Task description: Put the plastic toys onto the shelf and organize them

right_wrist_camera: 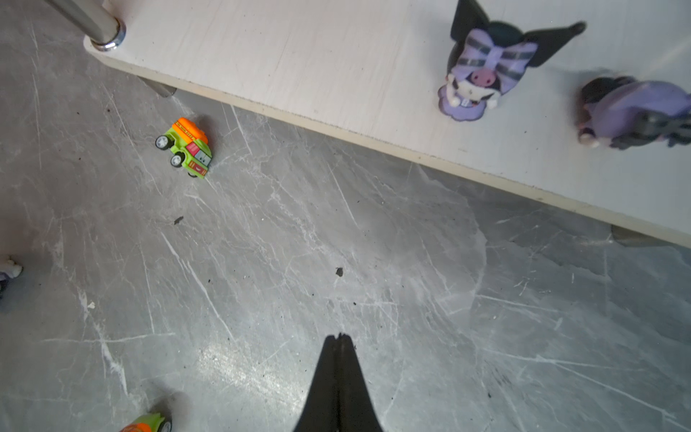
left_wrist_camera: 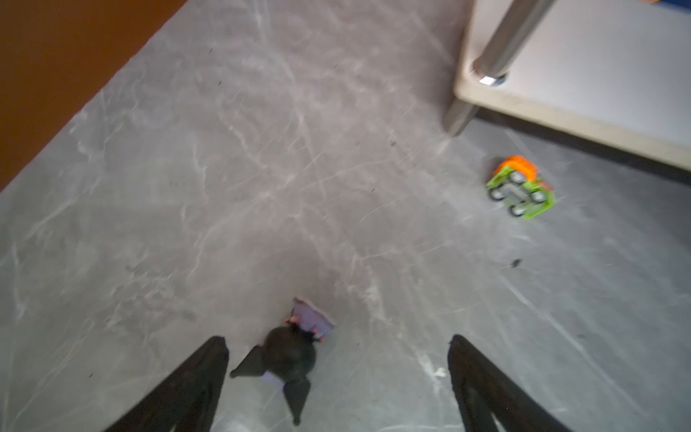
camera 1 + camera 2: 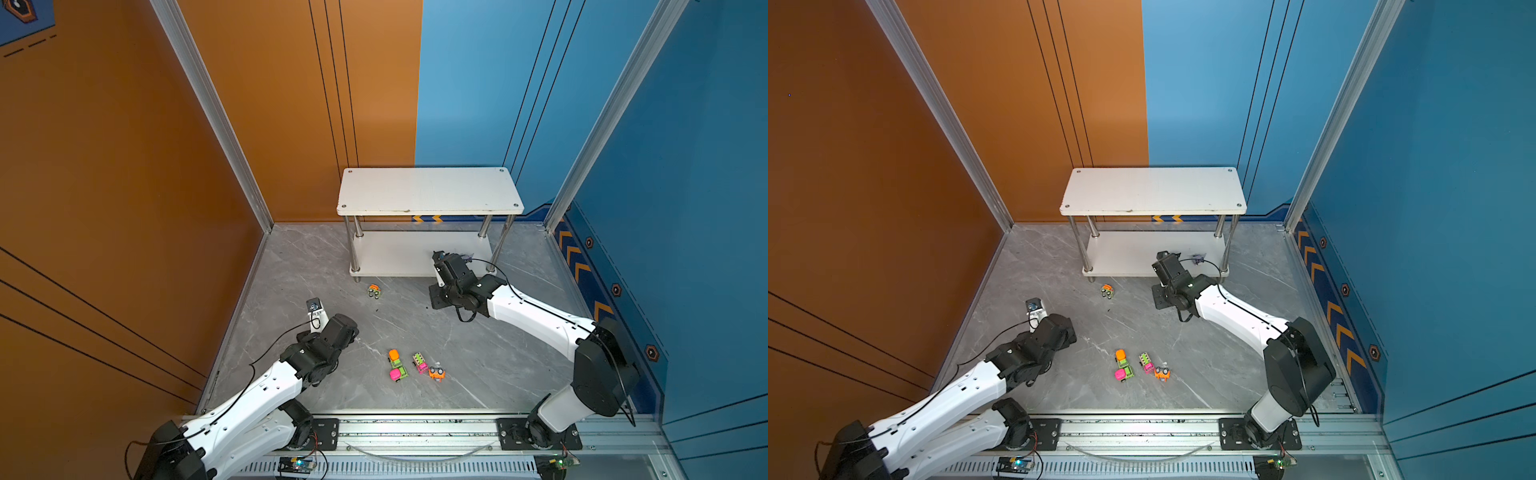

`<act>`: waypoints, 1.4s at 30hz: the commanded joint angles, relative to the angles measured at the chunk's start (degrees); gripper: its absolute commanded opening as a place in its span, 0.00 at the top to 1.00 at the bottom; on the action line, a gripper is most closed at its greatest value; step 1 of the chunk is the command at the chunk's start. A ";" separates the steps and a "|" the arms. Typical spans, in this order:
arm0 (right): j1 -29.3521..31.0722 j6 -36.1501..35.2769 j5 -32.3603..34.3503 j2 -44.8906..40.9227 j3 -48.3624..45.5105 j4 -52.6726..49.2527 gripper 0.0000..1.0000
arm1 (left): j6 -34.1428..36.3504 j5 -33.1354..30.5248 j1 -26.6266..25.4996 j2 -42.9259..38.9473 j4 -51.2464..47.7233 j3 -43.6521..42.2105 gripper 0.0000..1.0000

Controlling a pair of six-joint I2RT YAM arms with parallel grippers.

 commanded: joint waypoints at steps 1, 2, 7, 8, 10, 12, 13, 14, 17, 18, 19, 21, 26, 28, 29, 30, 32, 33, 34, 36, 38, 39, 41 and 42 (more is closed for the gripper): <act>0.21 0.66 2.15 -3.25 -1.26 -1.55 1.00 | -1.00 3.30 3.65 -0.32 -0.45 -2.94 0.06; 0.22 0.47 2.08 -3.65 -1.35 -1.87 1.00 | -0.48 4.75 4.64 -0.21 1.66 -3.88 0.06; 0.25 -0.33 2.59 -4.89 -1.38 -3.11 0.99 | -1.42 9.20 7.75 1.84 6.96 -7.39 0.09; 0.21 -0.51 2.87 -5.08 -1.38 -3.31 0.99 | -1.63 9.51 7.88 2.48 7.94 -8.00 0.09; 0.21 -0.59 3.07 -5.39 -1.26 -3.42 0.99 | -1.66 10.33 7.98 3.39 9.92 -8.71 0.09; 0.21 -0.63 3.20 -5.69 -1.16 -3.51 0.98 | -1.27 10.88 8.17 4.46 12.40 -9.18 0.10; 0.21 -0.60 3.19 -5.84 -1.08 -3.59 0.98 | -0.98 11.17 8.37 5.07 13.68 -9.37 0.10; 0.21 -0.61 3.22 -5.90 -1.08 -3.68 0.98 | -0.61 11.74 8.71 6.08 15.23 -9.53 0.10; 0.21 -0.65 3.84 -6.25 -1.01 -4.27 0.98 | 0.20 13.33 9.95 9.81 20.33 -9.89 0.11; 0.21 -0.68 4.07 -6.32 -1.05 -4.49 0.98 | 0.10 13.81 10.45 11.36 21.30 -9.79 0.12; 0.21 -0.70 4.30 -6.40 -1.03 -4.77 0.98 | 0.47 14.59 10.97 12.69 22.41 -9.72 0.16; 0.26 -0.60 4.90 -6.70 -1.05 -5.47 0.98 | 1.10 16.75 11.90 15.51 24.43 -9.47 0.28; 0.22 0.30 6.21 -9.00 -2.53 -5.54 0.98 | 2.26 21.29 12.16 20.23 24.67 -6.58 0.55; 0.21 0.31 6.49 -9.55 -2.79 -5.44 0.98 | 2.40 22.67 11.47 21.23 24.30 -5.64 0.62; 0.21 0.47 6.53 -9.68 -2.69 -5.52 0.98 | 2.38 22.96 10.81 21.52 24.28 -5.36 0.65; 0.21 0.48 6.50 -9.80 -2.67 -5.74 0.98 | 2.12 23.06 10.16 21.68 24.08 -5.18 0.68; 0.35 0.54 6.57 -10.23 -2.51 -6.10 0.98 | 1.25 22.94 8.49 21.77 23.57 -4.82 0.69; 0.43 0.59 6.68 -10.58 -2.66 -6.06 0.98 | 0.86 22.90 7.52 21.71 23.13 -4.55 0.69; 0.41 0.70 6.76 -10.94 -2.66 -6.06 0.98 | 0.50 22.73 6.66 21.69 22.72 -4.16 0.70; 0.51 0.83 7.07 -11.40 -3.01 -6.03 0.98 | -0.41 22.30 4.30 21.69 21.38 -3.13 0.72; 0.57 0.92 7.25 -11.76 -3.33 -6.03 0.98 | -1.38 21.39 1.22 21.97 20.09 -1.64 0.72; 0.57 1.06 7.26 -11.91 -3.46 -6.03 0.98 | -1.92 20.61 -0.46 22.03 19.13 -0.64 0.72; 0.65 1.24 7.41 -12.20 -3.71 -6.06 0.98 | -2.74 19.19 -3.87 22.62 17.29 1.55 0.72; 0.65 1.27 7.34 -12.46 -3.90 -6.13 0.98 | -3.22 18.66 -5.24 22.92 16.72 2.24 0.71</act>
